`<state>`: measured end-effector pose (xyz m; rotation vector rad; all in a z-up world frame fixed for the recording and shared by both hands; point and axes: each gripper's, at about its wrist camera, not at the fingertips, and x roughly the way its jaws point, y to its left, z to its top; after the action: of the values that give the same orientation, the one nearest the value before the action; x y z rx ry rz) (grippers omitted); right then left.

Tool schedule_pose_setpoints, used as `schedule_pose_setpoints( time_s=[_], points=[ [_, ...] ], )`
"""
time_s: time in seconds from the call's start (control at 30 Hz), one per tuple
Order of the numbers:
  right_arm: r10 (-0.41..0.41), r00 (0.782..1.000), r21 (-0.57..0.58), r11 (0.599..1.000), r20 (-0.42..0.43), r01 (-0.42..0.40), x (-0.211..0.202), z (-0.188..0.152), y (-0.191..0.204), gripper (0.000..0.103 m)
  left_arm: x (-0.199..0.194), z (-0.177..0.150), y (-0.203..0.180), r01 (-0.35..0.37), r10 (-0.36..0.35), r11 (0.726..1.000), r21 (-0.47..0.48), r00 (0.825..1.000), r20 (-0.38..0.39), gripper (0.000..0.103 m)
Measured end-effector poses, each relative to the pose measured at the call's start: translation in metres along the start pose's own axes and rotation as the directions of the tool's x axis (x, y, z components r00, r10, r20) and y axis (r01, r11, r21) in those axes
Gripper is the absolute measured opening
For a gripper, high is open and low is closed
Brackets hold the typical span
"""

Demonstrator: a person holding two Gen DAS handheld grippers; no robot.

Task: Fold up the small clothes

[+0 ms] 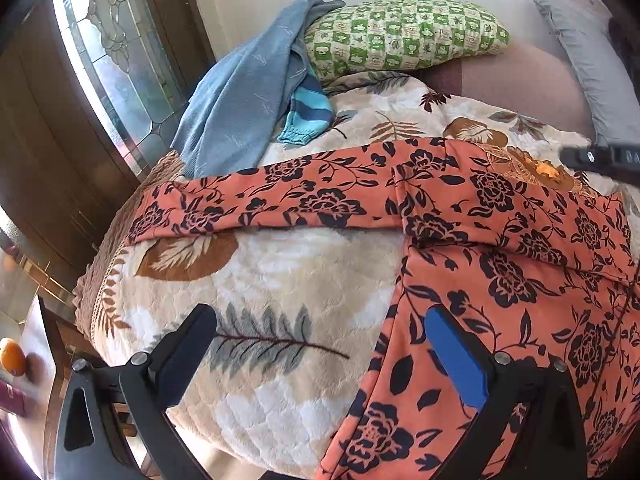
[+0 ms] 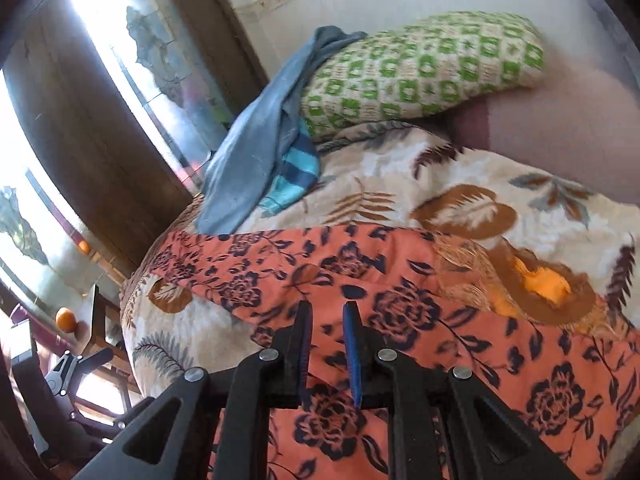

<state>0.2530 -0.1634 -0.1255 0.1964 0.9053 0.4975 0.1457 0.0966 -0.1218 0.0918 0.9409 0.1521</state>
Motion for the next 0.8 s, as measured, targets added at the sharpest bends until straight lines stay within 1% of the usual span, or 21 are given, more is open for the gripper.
schedule_pose_setpoints(
  time_s=[0.07,0.13,0.17,0.23,0.27,0.3,0.33,0.37,0.4,0.43,0.5,0.57,0.67,0.7,0.73,0.8],
  points=[
    [-0.054,0.998,0.102,0.993,-0.025,0.056,-0.005,-0.019,-0.046,0.017,0.015,0.016,-0.008,0.005,-0.005,1.000,0.001,1.000,-0.013,0.103],
    [-0.100,0.993,0.219,0.969,-0.068,0.113,-0.006,-0.042,-0.098,0.017,0.033,0.034,-0.016,0.021,-0.021,1.000,-0.003,1.000,-0.023,0.103],
    [-0.118,0.989,0.276,0.951,-0.093,0.140,-0.007,-0.054,-0.124,0.017,0.043,0.042,-0.022,0.032,-0.032,0.999,-0.007,0.999,-0.032,0.103],
    [-0.174,0.973,0.382,0.898,-0.149,0.219,-0.009,-0.079,-0.171,0.017,0.068,0.058,-0.036,0.069,-0.070,0.997,-0.014,0.995,-0.074,0.103],
    [-0.177,0.972,0.426,0.875,-0.157,0.228,-0.012,-0.090,-0.190,0.018,0.082,0.064,-0.043,0.079,-0.081,0.997,-0.018,0.991,-0.103,0.103],
    [-0.115,0.988,0.474,0.867,-0.106,0.152,-0.020,-0.099,-0.204,0.018,0.096,0.069,-0.051,0.083,-0.085,0.996,-0.018,0.988,-0.132,0.103],
    [-0.095,0.992,0.509,0.852,-0.081,0.123,-0.027,-0.104,-0.212,0.017,0.111,0.073,-0.060,0.083,-0.083,0.997,-0.010,0.984,-0.159,0.103],
    [-0.134,0.986,0.517,0.840,-0.095,0.164,-0.033,-0.106,-0.217,0.017,0.125,0.077,-0.067,0.070,-0.068,0.998,0.001,0.980,-0.185,0.103],
    [-0.187,0.976,0.514,0.830,-0.109,0.216,-0.039,-0.105,-0.219,0.017,0.137,0.080,-0.074,0.047,-0.044,0.999,0.014,0.979,-0.197,0.103],
    [-0.218,0.970,0.513,0.823,-0.112,0.244,-0.043,-0.105,-0.220,0.017,0.147,0.083,-0.081,0.034,-0.028,0.999,0.029,0.979,-0.201,0.103],
    [-0.227,0.967,0.520,0.816,-0.114,0.253,-0.048,-0.106,-0.221,0.017,0.164,0.090,-0.094,0.040,-0.028,0.998,0.051,0.976,-0.216,0.103],
    [-0.249,0.962,0.503,0.821,-0.113,0.271,-0.051,-0.109,-0.216,0.017,0.172,0.097,-0.100,0.050,-0.040,0.998,0.046,0.977,-0.207,0.103],
    [-0.310,0.944,0.415,0.849,-0.110,0.327,-0.053,-0.110,-0.189,0.018,0.171,0.103,-0.098,0.054,-0.049,0.998,0.020,0.975,-0.217,0.103],
    [-0.315,0.945,0.389,0.861,-0.094,0.326,-0.055,-0.110,-0.180,0.018,0.164,0.103,-0.092,0.050,-0.048,0.999,0.003,0.978,-0.202,0.103],
    [-0.299,0.952,0.376,0.876,-0.065,0.301,-0.057,-0.111,-0.170,0.018,0.153,0.103,-0.084,0.045,-0.046,0.999,-0.011,0.985,-0.166,0.103],
    [-0.231,0.973,0.353,0.910,0.000,0.216,-0.061,-0.113,-0.152,0.018,0.124,0.100,-0.061,0.047,-0.050,0.998,-0.032,0.996,-0.079,0.103]
  ],
)
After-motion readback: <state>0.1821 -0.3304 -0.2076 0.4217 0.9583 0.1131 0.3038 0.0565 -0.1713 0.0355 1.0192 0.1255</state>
